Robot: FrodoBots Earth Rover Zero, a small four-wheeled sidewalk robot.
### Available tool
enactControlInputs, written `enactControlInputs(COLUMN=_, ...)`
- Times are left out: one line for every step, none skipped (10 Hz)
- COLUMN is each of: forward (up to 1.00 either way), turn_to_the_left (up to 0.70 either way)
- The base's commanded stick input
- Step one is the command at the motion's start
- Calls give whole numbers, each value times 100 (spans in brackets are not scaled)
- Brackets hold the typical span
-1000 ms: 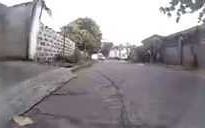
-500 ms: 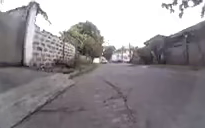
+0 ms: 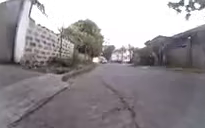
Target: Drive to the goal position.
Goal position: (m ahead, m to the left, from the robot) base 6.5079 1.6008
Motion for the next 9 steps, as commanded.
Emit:
enactControlInputs(forward=100, turn_to_the_left=-40)
enactControlInputs(forward=100, turn_to_the_left=-38)
enactControlInputs(forward=100, turn_to_the_left=-4)
enactControlInputs(forward=100, turn_to_the_left=0)
enactControlInputs(forward=100, turn_to_the_left=0)
enactControlInputs(forward=100, turn_to_the_left=0)
enactControlInputs(forward=100, turn_to_the_left=0)
enactControlInputs(forward=100, turn_to_the_left=0)
enactControlInputs(forward=100, turn_to_the_left=0)
